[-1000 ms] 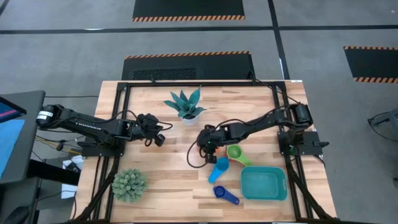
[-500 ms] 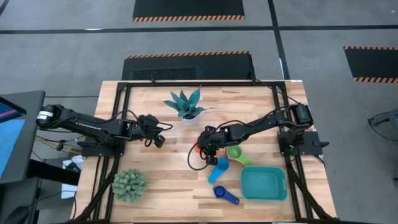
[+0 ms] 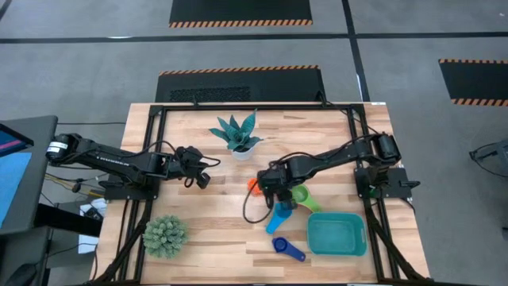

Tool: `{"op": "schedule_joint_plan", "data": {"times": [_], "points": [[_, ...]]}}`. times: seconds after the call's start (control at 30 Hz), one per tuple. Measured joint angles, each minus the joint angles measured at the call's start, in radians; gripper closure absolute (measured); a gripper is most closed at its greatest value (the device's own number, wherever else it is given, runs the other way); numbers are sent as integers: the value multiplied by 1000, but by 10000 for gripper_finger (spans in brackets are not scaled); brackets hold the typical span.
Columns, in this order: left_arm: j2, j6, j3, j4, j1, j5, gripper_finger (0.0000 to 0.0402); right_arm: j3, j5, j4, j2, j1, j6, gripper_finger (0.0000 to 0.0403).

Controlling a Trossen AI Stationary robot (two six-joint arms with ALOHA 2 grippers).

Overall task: Nest measuring cups in basket
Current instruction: Stack the light blue measuring cup on top of the green measuring cup

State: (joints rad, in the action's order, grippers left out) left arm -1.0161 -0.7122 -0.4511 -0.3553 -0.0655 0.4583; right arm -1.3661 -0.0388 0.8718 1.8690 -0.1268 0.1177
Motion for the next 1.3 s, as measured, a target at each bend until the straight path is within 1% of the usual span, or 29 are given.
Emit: {"op": "schedule_joint_plan", "data": {"times": [0.07, 0.27, 0.4, 0.47, 0.57, 0.7, 0.93, 1.03, 1.17, 1.3], "points": [[0, 0, 0, 5, 0, 0, 401, 0, -18, 39, 0, -14, -34, 208], [0, -3, 0, 7, 0, 0, 401, 0, -17, -86, 0, -97, -63, 232], [0, -4, 0, 7, 0, 0, 402, 22, -22, -128, 0, -150, -65, 245], [0, -4, 0, 7, 0, 0, 401, 44, -50, -183, 1, -168, -63, 250], [0, -5, 0, 11, 0, 0, 401, 65, -114, -325, 1, -187, -61, 258], [0, -5, 0, 11, 0, 0, 402, 79, -127, -447, 1, -200, -57, 271], [0, -6, 0, 11, 0, -2, 401, 81, -127, -451, 7, -208, -65, 289], [0, -17, 0, 11, 0, -2, 401, 81, -121, -529, 62, -214, -79, 292], [0, -34, 0, 3, 0, -2, 401, 34, -157, -507, 135, -223, -65, 292], [0, -34, 1, 6, 0, -6, 401, 2, -156, -445, 151, -227, -60, 292]]}}
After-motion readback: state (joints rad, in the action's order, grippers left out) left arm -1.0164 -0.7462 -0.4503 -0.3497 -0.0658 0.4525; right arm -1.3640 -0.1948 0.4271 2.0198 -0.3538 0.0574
